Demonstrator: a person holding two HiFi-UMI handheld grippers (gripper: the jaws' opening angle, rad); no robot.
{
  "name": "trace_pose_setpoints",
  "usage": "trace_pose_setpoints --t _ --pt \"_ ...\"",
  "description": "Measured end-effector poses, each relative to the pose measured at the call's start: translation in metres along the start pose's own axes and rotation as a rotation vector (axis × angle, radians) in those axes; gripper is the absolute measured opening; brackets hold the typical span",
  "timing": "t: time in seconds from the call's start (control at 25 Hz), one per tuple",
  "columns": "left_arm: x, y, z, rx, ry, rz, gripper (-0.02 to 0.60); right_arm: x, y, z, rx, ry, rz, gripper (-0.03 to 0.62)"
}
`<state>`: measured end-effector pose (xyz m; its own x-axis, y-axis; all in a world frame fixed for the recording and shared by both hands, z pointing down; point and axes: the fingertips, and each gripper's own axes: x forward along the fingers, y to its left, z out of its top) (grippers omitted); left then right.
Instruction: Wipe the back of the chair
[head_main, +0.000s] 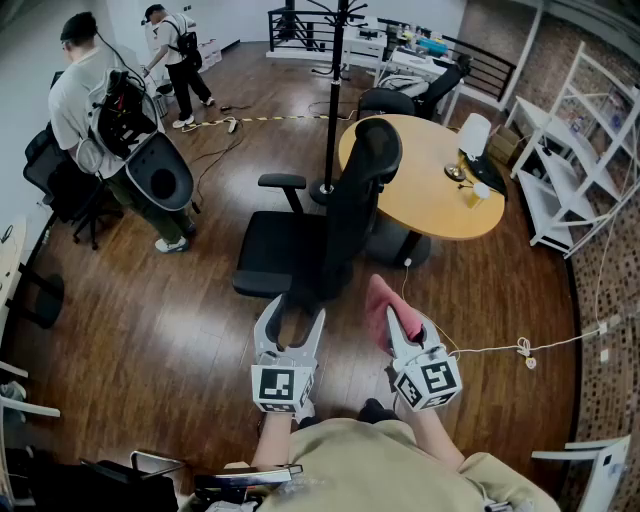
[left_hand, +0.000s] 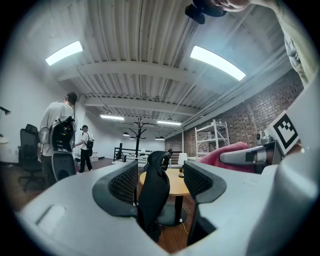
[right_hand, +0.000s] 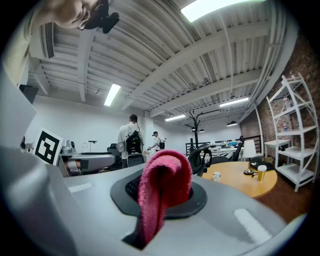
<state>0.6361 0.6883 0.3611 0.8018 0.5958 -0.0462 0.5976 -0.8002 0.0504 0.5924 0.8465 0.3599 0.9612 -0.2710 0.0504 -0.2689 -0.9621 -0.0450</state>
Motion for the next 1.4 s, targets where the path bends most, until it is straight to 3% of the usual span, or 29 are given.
trace_pose_setpoints --t 0.12,0.24,0.48,0.64,0.8,1.0,1.24,1.4 --pt "-0.008 0.004 -0.002 0.014 0.007 0.047 0.267 0.004 0.002 -0.003 0.019 -0.011 0.039 0.025" --pt "-0.022 0.0 -0.004 0.03 0.016 0.136 0.266 0.005 0.006 -0.007 0.035 -0.019 0.133 0.025" --pt "-0.077 -0.03 -0.007 0.008 0.026 0.422 0.264 -0.01 0.03 -0.02 0.061 0.011 0.455 0.025" --pt "-0.137 -0.048 -0.01 0.021 0.067 0.638 0.259 -0.024 0.07 -0.03 0.092 0.04 0.673 0.025" --pt "-0.211 -0.055 0.001 0.042 0.053 0.868 0.256 -0.05 0.133 -0.028 0.097 0.044 0.919 0.025" --pt "-0.311 -0.068 0.011 0.082 0.025 1.068 0.256 -0.099 0.229 -0.031 0.073 0.042 1.163 0.025" --pt "-0.515 -0.102 0.029 0.103 -0.001 1.364 0.256 -0.211 0.392 -0.033 0.066 0.056 1.46 0.025" --pt "-0.657 -0.134 0.039 0.119 0.001 1.522 0.256 -0.303 0.503 -0.035 0.068 0.083 1.615 0.025"
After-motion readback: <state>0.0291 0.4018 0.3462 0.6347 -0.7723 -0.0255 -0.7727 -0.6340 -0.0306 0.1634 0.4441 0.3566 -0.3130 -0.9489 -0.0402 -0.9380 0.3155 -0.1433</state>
